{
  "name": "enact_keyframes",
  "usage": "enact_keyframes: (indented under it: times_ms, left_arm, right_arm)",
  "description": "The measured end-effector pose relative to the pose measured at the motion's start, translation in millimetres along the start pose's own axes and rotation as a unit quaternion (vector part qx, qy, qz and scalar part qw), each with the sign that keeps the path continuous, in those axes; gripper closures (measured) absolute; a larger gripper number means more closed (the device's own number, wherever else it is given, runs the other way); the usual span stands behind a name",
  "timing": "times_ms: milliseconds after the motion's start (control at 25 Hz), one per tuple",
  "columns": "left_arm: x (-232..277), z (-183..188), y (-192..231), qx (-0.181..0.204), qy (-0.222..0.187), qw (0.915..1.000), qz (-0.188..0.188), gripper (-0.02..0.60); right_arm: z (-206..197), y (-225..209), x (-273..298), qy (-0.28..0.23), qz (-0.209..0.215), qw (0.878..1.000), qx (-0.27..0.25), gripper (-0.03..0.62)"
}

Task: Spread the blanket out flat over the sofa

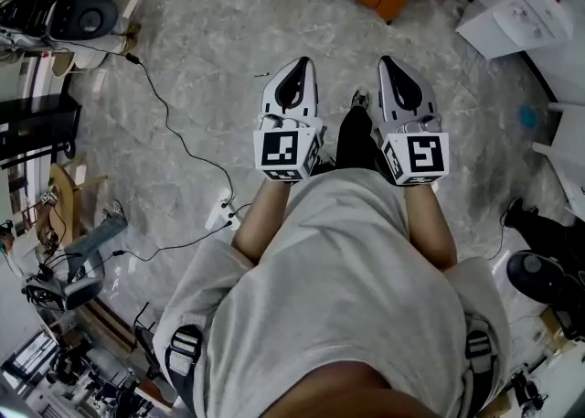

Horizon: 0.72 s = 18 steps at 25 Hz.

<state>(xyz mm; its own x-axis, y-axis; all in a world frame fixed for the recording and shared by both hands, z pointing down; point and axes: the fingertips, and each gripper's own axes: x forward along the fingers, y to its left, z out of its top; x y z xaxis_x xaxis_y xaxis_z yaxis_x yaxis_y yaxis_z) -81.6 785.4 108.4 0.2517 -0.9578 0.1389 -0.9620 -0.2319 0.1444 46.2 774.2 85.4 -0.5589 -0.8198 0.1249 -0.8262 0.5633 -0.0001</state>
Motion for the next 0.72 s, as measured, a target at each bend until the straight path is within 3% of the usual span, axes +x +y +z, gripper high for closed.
enact_keyframes:
  times_ms: [240, 480, 720]
  left_arm:
    - [80.4, -1.3, 3.7, 0.003, 0.022, 0.9997, 0.008, 0.572]
    - [175.7, 0.8, -15.1, -0.004, 0.048, 0.9988, -0.011, 0.572]
    - [231.3, 14.6, -30.3, 0.01, 0.055, 0.998, -0.031, 0.572]
  right_arm:
    - [0.9, -58.5, 60.7, 0.005, 0.01, 1.0, 0.009, 0.574]
    - [5.8, -137.2, 111.6, -0.003, 0.015, 1.0, 0.026, 0.574]
    - [12.0, -185.5, 140.3, 0.004, 0.006, 0.999, 0.036, 0.574]
